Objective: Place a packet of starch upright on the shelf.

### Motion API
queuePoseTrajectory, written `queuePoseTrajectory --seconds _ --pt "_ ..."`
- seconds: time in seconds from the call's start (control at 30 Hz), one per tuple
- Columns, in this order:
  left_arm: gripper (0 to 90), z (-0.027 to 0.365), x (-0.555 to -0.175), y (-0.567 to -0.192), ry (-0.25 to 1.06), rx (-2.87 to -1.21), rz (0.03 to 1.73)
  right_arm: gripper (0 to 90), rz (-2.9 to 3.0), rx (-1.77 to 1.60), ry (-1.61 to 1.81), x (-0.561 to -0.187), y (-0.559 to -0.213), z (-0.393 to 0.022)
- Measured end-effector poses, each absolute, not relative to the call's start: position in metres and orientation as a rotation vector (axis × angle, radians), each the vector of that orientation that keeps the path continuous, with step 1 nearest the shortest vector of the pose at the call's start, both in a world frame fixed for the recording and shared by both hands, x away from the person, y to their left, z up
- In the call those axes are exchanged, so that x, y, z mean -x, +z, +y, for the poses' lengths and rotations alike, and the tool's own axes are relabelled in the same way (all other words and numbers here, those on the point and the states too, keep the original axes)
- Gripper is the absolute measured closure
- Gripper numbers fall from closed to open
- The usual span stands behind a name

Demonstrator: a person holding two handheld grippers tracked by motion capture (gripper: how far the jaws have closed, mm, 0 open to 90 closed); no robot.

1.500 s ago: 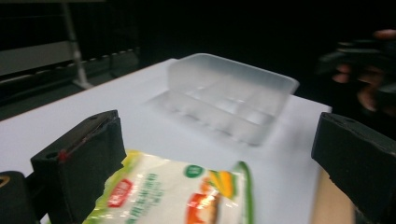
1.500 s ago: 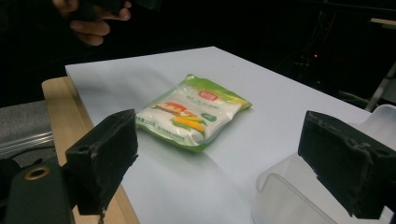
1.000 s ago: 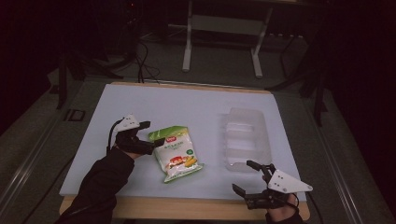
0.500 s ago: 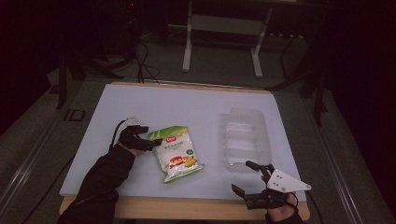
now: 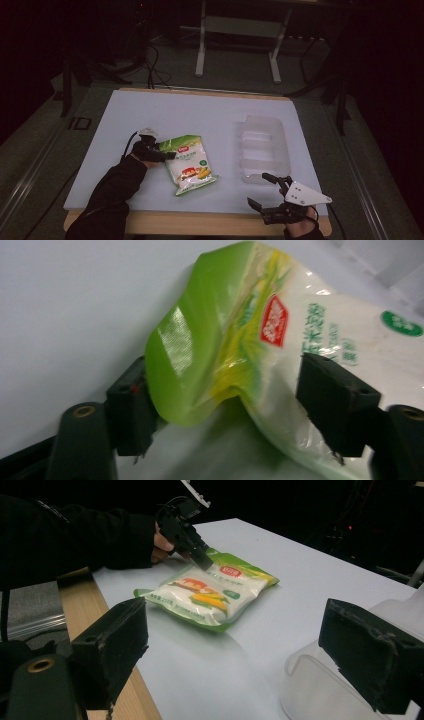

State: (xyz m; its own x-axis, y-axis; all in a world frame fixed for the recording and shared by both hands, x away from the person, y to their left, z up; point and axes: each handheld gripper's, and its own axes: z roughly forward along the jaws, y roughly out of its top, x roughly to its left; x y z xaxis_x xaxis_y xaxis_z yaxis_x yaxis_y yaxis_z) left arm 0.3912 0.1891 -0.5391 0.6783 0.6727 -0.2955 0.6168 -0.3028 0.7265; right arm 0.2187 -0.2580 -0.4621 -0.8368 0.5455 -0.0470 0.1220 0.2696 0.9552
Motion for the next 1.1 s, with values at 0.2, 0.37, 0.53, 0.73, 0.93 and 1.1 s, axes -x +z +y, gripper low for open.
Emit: queuePoseTrajectory --seconds 0.2,0.37,0.53,0.73,0.93,1.1 --pt "46.1 0.182 -0.389 -0.535 0.101 -2.054 0.963 12.8 2.186 -0.614 1.586 -0.219 -0.462 -0.257" --pt "67.0 0.168 -0.386 -0.537 0.078 -2.117 0.911 12.8 2.181 -0.613 1.588 -0.219 -0.462 -0.257" --pt "78.1 0.157 -0.381 -0.530 0.148 -2.181 0.889 12.8 2.183 -0.614 1.588 -0.220 -0.462 -0.257" --pt "81.1 0.157 -0.377 -0.513 0.196 -2.139 0.877 13.1 2.164 -0.612 1.594 -0.220 -0.461 -0.259" --pt "81.5 0.152 -0.366 -0.484 0.237 -2.103 0.817 13.9 2.167 -0.613 1.564 -0.220 -0.462 -0.259" --pt "81.9 0.148 -0.355 -0.467 0.247 -2.096 0.777 14.0 2.178 -0.624 1.523 -0.221 -0.462 -0.258"
